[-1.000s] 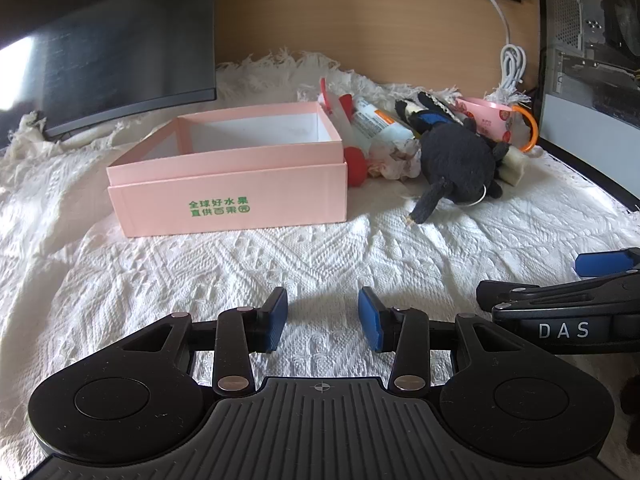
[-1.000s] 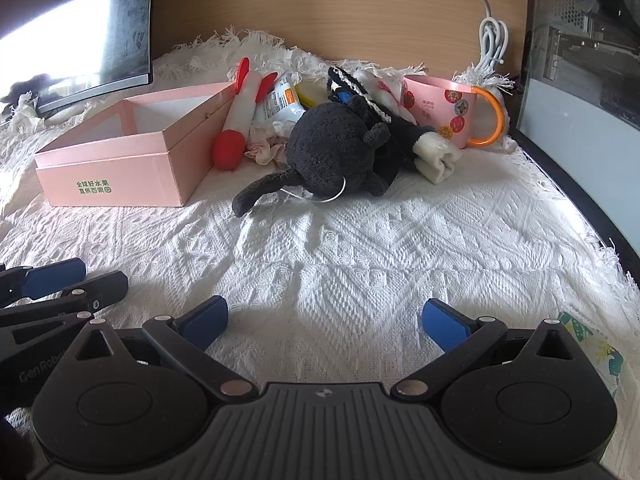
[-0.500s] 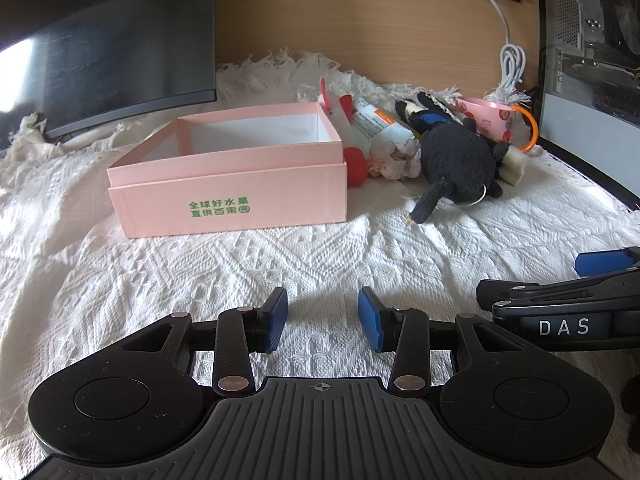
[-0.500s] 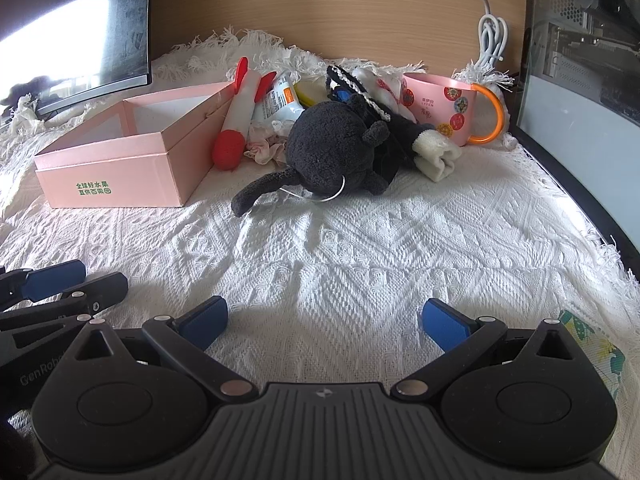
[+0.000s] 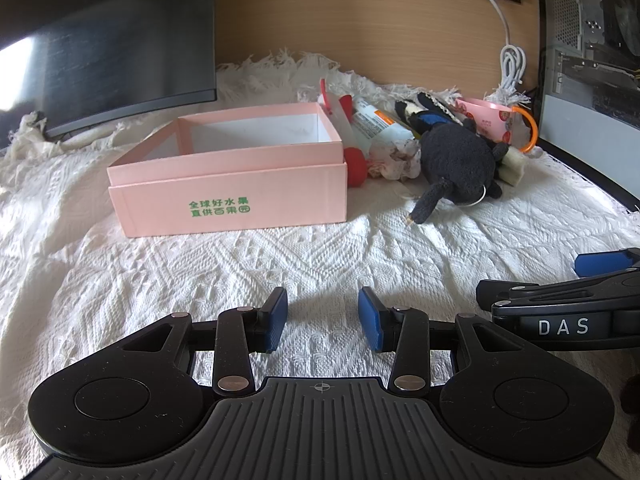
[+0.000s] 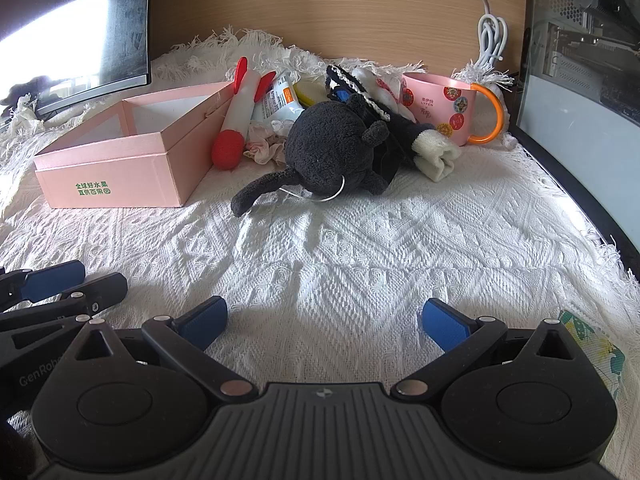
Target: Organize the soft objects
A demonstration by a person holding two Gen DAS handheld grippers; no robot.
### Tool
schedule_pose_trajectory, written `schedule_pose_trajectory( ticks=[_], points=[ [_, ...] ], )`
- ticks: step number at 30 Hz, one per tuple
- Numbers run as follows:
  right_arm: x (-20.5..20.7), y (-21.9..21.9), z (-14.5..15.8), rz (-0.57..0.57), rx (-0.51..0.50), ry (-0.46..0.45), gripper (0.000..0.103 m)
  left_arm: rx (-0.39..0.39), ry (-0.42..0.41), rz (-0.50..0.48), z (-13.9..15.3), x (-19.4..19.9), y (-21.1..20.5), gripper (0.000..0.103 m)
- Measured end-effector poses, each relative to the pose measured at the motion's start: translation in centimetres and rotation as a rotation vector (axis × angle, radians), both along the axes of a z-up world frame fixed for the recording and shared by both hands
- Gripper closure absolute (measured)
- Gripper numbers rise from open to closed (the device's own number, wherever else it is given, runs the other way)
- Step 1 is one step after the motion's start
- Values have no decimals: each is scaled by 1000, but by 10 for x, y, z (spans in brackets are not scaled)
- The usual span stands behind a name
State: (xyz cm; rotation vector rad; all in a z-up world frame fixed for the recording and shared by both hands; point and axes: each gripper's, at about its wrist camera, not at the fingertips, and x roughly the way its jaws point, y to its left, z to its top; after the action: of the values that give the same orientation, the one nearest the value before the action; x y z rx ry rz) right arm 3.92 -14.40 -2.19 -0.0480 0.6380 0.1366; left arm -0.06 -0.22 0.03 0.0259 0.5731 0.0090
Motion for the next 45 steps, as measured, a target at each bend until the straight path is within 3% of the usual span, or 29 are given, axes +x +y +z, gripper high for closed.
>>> schedule_pose_trajectory(
  ticks=[11,18,21,25,27,30,33,36,40,45],
  points=[
    [0,0,0,4,2,6,0,-10,-2,2,0,-1,1,59],
    [9,-5,9,37,-6,114,0,-15,-12,7,-1,-5,1,59],
    [13,-5,12,35,-8,161,0,23,-14,-34,4,-6,-3,60],
    [13,-3,13,45,-18,177,0,18,-40,-132,28,-1,-6,62],
    [12,-4,13,95,-26,180,0,-53,-9,-129,41,8,1,61],
    [17,-7,19,179,-28,194,1,-223,148,-55,49,28,21,61],
    [21,-15,38,141,-9,81,1,-272,211,-10,51,35,31,63],
    [39,-18,56,106,-1,-5,1,-254,190,-126,55,32,31,63],
    [82,-12,69,74,-4,-41,1,-166,177,-283,63,29,26,63],
    [131,4,61,65,-42,-9,5,-161,171,-337,77,31,43,63]
  ],
)
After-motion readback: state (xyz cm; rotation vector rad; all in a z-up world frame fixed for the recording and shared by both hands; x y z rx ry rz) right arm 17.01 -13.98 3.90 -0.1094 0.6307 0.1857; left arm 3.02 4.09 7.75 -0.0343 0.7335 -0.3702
